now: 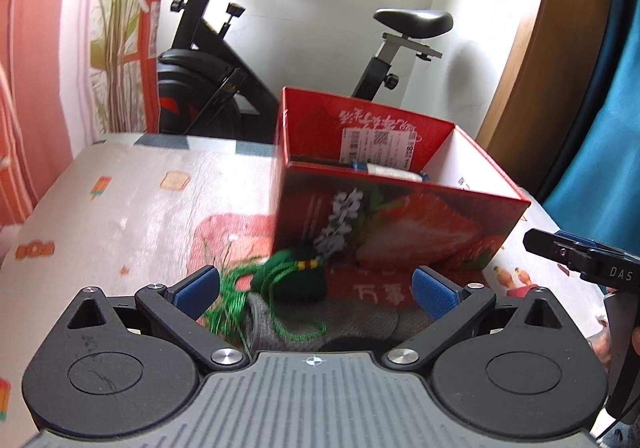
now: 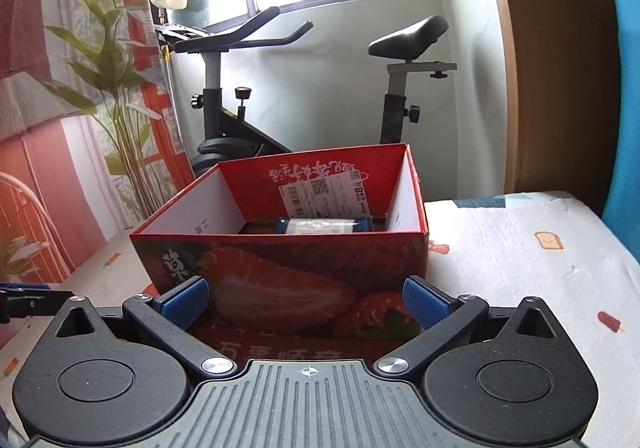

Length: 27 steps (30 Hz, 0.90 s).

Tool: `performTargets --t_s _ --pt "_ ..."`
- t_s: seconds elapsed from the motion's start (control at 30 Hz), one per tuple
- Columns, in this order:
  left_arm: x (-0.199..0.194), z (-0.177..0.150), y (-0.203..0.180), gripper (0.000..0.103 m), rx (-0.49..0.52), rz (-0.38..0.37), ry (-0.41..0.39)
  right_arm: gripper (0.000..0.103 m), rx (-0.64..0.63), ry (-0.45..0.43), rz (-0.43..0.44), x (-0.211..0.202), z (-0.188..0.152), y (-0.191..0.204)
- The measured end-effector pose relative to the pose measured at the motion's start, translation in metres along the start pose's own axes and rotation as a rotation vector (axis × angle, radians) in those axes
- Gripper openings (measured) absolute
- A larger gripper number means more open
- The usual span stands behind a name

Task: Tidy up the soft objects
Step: 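Move both open grippers down to the black eye mask on the table, then close both grippers on the strap edge of the black eye mask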

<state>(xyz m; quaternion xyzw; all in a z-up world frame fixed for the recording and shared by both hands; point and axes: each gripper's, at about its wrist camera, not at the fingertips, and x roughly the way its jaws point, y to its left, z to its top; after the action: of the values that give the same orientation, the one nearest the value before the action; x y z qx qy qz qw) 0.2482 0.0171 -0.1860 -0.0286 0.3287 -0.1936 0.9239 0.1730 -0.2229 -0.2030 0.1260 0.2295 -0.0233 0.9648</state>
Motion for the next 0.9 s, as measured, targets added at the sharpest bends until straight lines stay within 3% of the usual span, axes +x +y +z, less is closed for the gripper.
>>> performTargets --t_s 0.3,0.57,0.7,0.9 --pt "-0.012 -0.041 -0.004 0.103 -0.025 0.009 0.029 0.103 0.083 0.038 0.069 -0.018 -0.042 0.001" --pt "-0.014 -0.064 -0.014 0.103 -0.042 0.000 0.048 0.103 0.032 0.173 0.093 -0.028 -0.078 0.011" --pt "-0.014 -0.065 -0.020 0.103 -0.036 0.008 0.044 0.103 -0.031 0.234 0.048 -0.029 -0.085 0.019" --pt "-0.022 -0.068 -0.022 0.103 -0.008 0.019 0.038 0.103 0.002 0.237 0.084 -0.032 -0.081 0.016"
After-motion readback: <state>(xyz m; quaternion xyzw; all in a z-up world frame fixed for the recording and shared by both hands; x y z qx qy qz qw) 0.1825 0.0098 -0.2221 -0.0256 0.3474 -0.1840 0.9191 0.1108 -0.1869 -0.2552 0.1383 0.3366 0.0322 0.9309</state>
